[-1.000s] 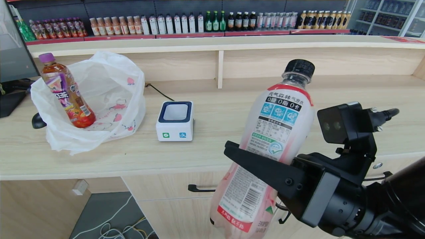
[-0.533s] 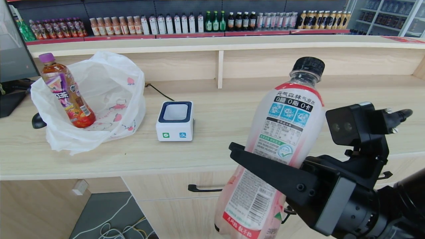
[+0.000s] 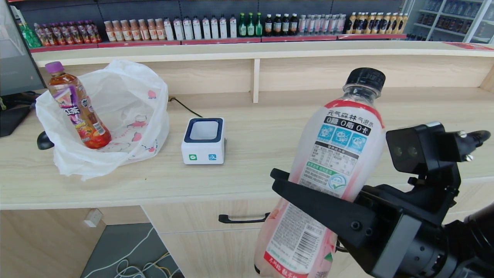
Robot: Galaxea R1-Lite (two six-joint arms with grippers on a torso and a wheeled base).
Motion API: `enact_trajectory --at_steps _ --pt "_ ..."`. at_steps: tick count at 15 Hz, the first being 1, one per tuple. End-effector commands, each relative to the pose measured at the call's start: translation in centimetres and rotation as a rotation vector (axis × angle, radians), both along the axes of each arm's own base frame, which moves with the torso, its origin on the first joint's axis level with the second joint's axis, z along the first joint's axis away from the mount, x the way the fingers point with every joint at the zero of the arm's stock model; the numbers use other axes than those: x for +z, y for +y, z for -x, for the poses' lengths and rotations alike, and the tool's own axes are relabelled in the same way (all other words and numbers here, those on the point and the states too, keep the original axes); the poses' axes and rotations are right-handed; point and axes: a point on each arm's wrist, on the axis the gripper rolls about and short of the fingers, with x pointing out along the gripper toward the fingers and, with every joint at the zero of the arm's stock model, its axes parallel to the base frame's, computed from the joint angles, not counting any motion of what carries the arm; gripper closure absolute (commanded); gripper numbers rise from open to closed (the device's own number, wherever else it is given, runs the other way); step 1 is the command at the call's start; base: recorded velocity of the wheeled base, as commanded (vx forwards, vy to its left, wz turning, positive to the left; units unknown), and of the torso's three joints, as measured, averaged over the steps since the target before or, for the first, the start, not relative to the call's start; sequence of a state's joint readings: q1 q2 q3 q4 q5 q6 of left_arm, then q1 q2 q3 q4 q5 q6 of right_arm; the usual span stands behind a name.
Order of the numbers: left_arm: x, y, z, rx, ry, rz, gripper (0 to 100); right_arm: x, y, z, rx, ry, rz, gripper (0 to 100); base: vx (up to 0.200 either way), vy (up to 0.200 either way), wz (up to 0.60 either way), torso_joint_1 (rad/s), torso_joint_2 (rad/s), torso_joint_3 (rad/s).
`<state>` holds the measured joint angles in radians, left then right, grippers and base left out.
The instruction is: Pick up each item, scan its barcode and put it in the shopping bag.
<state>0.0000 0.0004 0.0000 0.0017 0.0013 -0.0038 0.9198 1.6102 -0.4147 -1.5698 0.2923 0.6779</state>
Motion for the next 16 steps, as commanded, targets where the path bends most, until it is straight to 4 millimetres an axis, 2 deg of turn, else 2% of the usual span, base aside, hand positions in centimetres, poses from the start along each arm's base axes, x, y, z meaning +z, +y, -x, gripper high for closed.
enact_trajectory --at_steps 1,5,10,14,16 --pt "0.0 0.0 0.0 0.000 -0.001 0.001 0 -0.3 -0.4 0.3 -0.006 -0.003 0.015 100 0.000 0.000 0.00 0.000 0.00 0.000" --pt "0.0 0.0 0.0 0.000 -0.001 0.001 0 -1.8 -1.0 0.8 -0.034 -0.038 0.092 100 0.000 0.000 0.00 0.000 0.00 0.000" --pt "0.0 0.0 0.0 0.000 -0.001 0.001 0 -1.6 -0.7 0.4 -0.111 -0.159 0.127 100 0.000 0.000 0.00 0.000 0.00 0.000" --pt "0.0 0.0 0.0 0.000 -0.001 0.001 0 -1.5 -0.8 0.0 -0.328 -0.244 0.175 100 0.000 0.000 0.00 0.000 0.00 0.000" --pt "0.0 0.0 0.0 -0.001 -0.001 -0.011 0 -1.5 -0.9 -0.4 -0.522 -0.296 0.235 100 0.000 0.000 0.00 0.000 0.00 0.000"
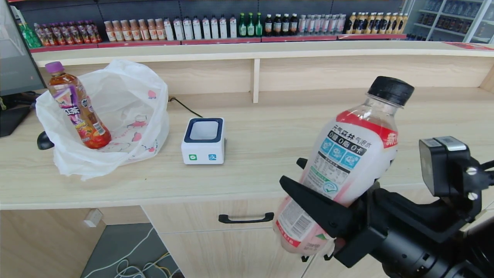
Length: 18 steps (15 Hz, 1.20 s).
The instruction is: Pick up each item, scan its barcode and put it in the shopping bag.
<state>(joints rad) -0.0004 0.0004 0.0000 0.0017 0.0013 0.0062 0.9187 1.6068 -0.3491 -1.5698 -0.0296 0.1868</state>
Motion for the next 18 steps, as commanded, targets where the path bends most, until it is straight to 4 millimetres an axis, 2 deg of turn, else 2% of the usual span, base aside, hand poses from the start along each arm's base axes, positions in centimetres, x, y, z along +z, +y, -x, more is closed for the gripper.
enact_trajectory --at_steps 1,4,6,8,10,12,16,18 --pt "0.0 0.0 0.0 -0.001 -0.001 -0.001 0 0.0 -0.1 -0.2 -0.111 -0.050 0.044 100 0.000 0.000 0.00 0.000 0.00 0.000" --pt "0.0 0.0 0.0 0.001 -0.001 0.000 0 0.1 -0.2 -0.4 -0.217 -0.098 0.096 100 0.000 0.000 0.00 0.000 0.00 0.000" --pt "0.0 0.0 0.0 0.001 -0.001 0.002 0 0.6 0.2 -1.3 -0.304 -0.146 0.123 100 0.000 0.000 0.00 0.000 0.00 0.000" --pt "0.0 0.0 0.0 0.001 -0.001 0.003 0 0.6 -0.3 -3.1 -0.409 -0.167 0.157 100 0.000 0.000 0.00 0.000 0.00 0.000" --pt "0.0 0.0 0.0 0.001 -0.001 0.005 0 1.6 -2.4 -6.7 -0.581 -0.214 0.176 100 0.000 0.000 0.00 0.000 0.00 0.000" --pt "0.0 0.0 0.0 0.001 -0.001 0.005 0 3.0 -2.6 -7.8 -0.632 -0.259 0.147 100 0.000 0.000 0.00 0.000 0.00 0.000" --pt "0.0 0.0 0.0 0.001 -0.001 0.008 0 2.4 -2.6 -7.9 -0.642 -0.249 0.178 100 0.000 0.000 0.00 0.000 0.00 0.000" --pt "0.0 0.0 0.0 0.001 -0.001 0.008 0 2.5 -2.5 -7.9 -0.595 -0.239 0.138 100 0.000 0.000 0.00 0.000 0.00 0.000"
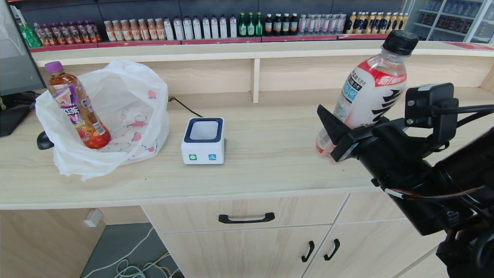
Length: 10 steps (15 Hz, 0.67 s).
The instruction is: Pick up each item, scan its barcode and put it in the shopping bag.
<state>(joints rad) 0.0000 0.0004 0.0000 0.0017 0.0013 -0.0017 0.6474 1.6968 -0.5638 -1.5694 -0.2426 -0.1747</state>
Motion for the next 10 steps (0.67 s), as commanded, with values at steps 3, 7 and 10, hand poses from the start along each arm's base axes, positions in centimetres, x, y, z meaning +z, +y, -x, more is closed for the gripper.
enact_trajectory --at_steps 3,7,10 --pt "0.0 0.0 0.0 0.000 -0.001 0.001 0 -0.5 -0.3 0.1 0.024 0.038 -0.039 100 0.000 0.000 0.00 0.000 0.00 0.000" --pt "0.0 0.0 0.0 0.000 -0.002 0.001 0 -0.1 -1.4 -0.4 -0.024 0.025 -0.052 100 0.000 0.150 0.00 0.002 0.00 0.003" --pt "0.0 0.0 0.0 0.000 -0.001 0.001 0 -0.2 -2.2 -0.9 -0.058 0.027 -0.051 100 0.000 0.200 0.00 -0.002 0.00 0.004"
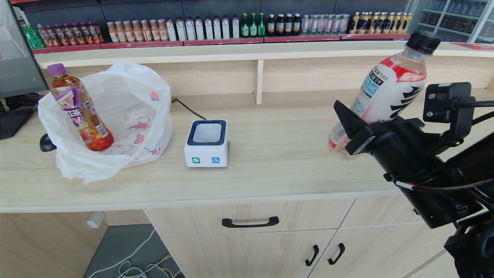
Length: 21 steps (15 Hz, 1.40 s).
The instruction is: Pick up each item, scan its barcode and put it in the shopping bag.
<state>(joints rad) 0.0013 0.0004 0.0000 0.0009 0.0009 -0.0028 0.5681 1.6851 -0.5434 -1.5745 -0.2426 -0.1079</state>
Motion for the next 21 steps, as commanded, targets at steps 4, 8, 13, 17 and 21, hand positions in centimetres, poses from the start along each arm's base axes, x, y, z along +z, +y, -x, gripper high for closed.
enact_trajectory --at_steps 4,8,13,17,21 --pt "-0.01 0.00 0.00 -0.001 0.000 0.003 0 0.70 -0.09 -0.34 -0.008 -0.023 -0.014 100 0.000 0.200 0.00 0.005 0.00 0.000" --pt "-0.01 0.00 0.00 -0.001 0.000 0.003 0 0.50 -0.17 -0.14 -0.011 -0.017 -0.003 100 0.000 0.200 0.00 0.002 0.00 0.002" --pt "-0.01 0.00 0.00 -0.001 0.000 0.003 0 0.36 -0.15 -0.41 -0.016 -0.013 -0.001 100 0.000 0.200 0.00 0.004 0.00 0.002" --pt "-0.01 0.00 0.00 -0.001 0.000 -0.001 0 0.08 -0.04 -0.51 -0.014 -0.004 0.005 100 0.000 0.050 0.00 0.001 0.00 0.002" --pt "-0.01 0.00 0.00 -0.001 0.000 -0.001 0 0.45 0.02 -0.51 -0.016 -0.021 0.006 100 0.000 0.000 0.00 0.000 0.00 0.000"
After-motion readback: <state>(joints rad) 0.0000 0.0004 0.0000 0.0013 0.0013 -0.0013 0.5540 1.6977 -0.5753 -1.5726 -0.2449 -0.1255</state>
